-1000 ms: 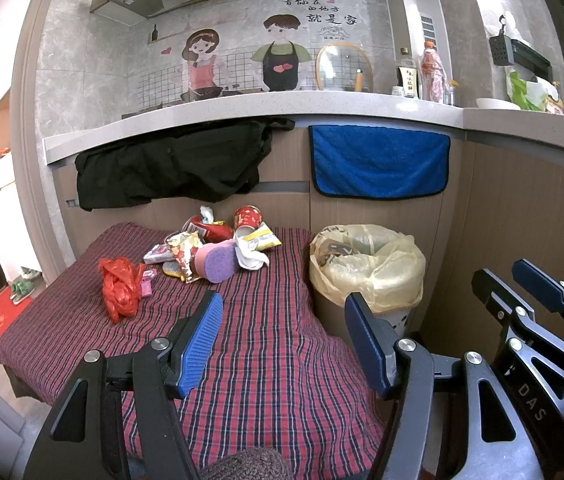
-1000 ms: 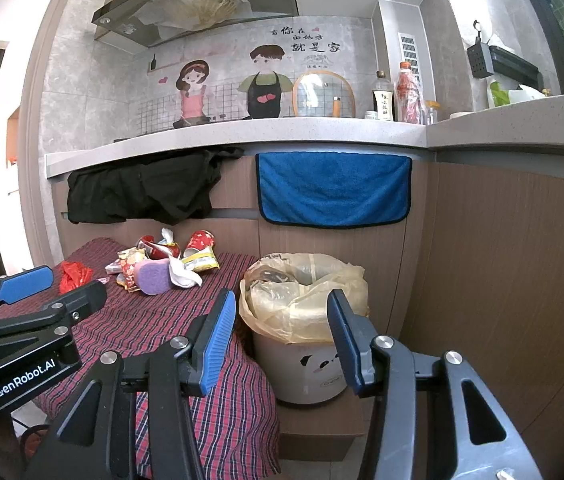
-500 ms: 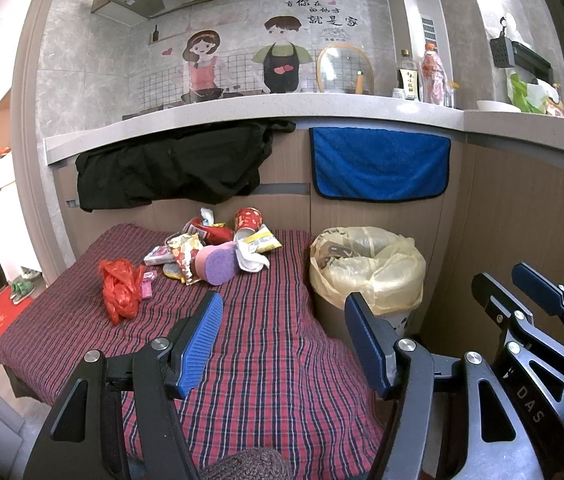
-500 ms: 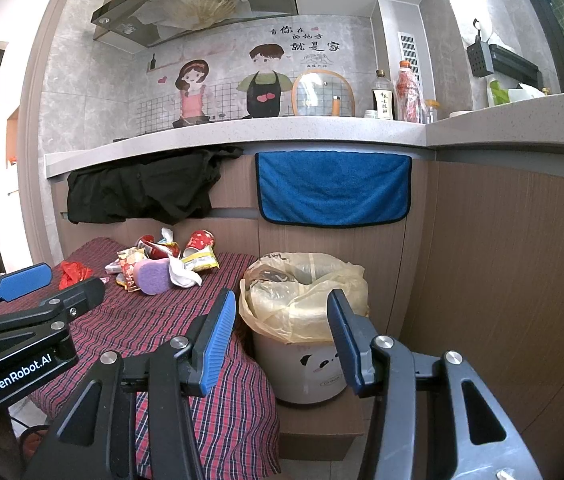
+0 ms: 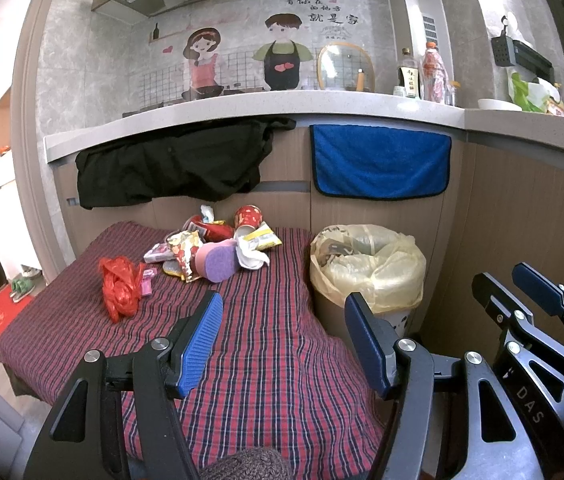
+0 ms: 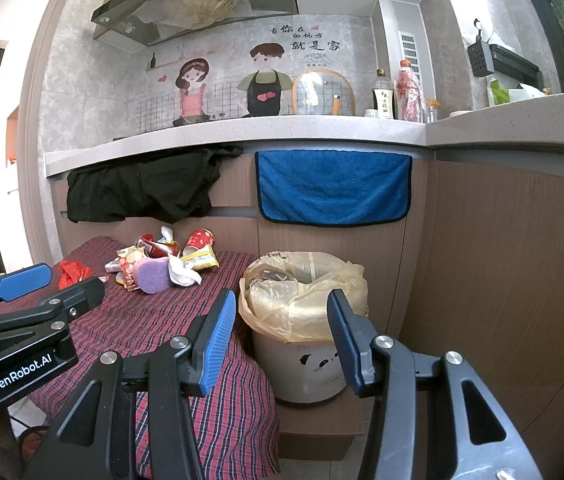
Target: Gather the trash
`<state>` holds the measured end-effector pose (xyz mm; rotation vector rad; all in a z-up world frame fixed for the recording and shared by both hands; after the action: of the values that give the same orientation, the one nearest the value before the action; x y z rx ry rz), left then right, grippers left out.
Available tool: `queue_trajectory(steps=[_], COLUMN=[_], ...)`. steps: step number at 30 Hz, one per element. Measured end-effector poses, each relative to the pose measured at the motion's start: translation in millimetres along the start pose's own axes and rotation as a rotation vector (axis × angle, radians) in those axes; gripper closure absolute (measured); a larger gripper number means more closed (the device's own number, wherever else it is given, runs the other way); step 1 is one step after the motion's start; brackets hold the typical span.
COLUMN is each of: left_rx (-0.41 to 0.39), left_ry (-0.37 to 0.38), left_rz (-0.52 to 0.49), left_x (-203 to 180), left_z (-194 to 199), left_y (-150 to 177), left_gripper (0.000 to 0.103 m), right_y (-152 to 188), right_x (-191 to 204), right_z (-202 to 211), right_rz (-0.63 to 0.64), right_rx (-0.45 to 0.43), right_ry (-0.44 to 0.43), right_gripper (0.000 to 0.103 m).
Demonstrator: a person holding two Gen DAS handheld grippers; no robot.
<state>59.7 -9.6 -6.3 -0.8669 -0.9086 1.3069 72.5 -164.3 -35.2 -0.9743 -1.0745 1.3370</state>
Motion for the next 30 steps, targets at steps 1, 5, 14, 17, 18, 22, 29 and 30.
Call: queue_trajectory(steps=[1, 5, 14, 17, 18, 22, 29, 30], left_rx=[0.001, 0.006, -0.004, -0.004, -0.001, 0.001, 0.047, 0.054], left_ry=[-0.001, 0.0, -0.012, -0.018, -0.019, -0.039, -0.049, -0.048], left_rz=[0.0, -0.002, 0.019, 0.034, 0.037, 0.053, 0.099, 0.107], left_x=[0.1, -0.9, -0.2, 2.5, 4.4, 16.2, 56.9, 63.8], left_z=[-0.1, 0.5, -31.0, -45.9, -51.5, -76.0, -125.0, -130.5], left_y=[0.1, -1.1, -11.7, -22.6, -27.0, -43.7, -61.8, -61.6], left_gripper=[0.039, 0.039, 0.039, 0.039, 0.039, 0.039, 0.039, 0.039], right_y=[0.0, 2.1, -0.3, -6.2, -8.1, -14.1, -20.7, -21.5], right_x=[0.0, -1.5, -16.3, -18.4, -18.3, -15.1, -4.9, -2.7], right_z=[0.0, -1.6, -23.2, -38.4, -44.1, -72.3, -125.5, -133.1], right_rz=[0.001, -0.002, -0.005, 0.007, 0.012, 0.026, 0.027, 0.024], right_rx=[-0.001, 0.004, 0.017, 0.024, 0.027, 0.048, 0.096, 0.105], right_ry=[0.0, 0.0, 0.018, 0.023, 0.022, 0.01, -0.027, -0.035], right_gripper=[0.058, 0.058, 0.058, 0.058, 0.058, 0.058, 0.058, 0.058])
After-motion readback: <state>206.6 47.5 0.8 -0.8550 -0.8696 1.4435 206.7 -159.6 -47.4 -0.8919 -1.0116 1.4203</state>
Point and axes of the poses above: each gripper's, at about its wrist camera, not at the fingertips, and z roughly against the way its jaws point, x to its left, y to its underside, the point moved 8 cm from there along -z, roughly the way its jaws point, and after that the axes turned 2 degrees about -z, right-handed, at the moved point
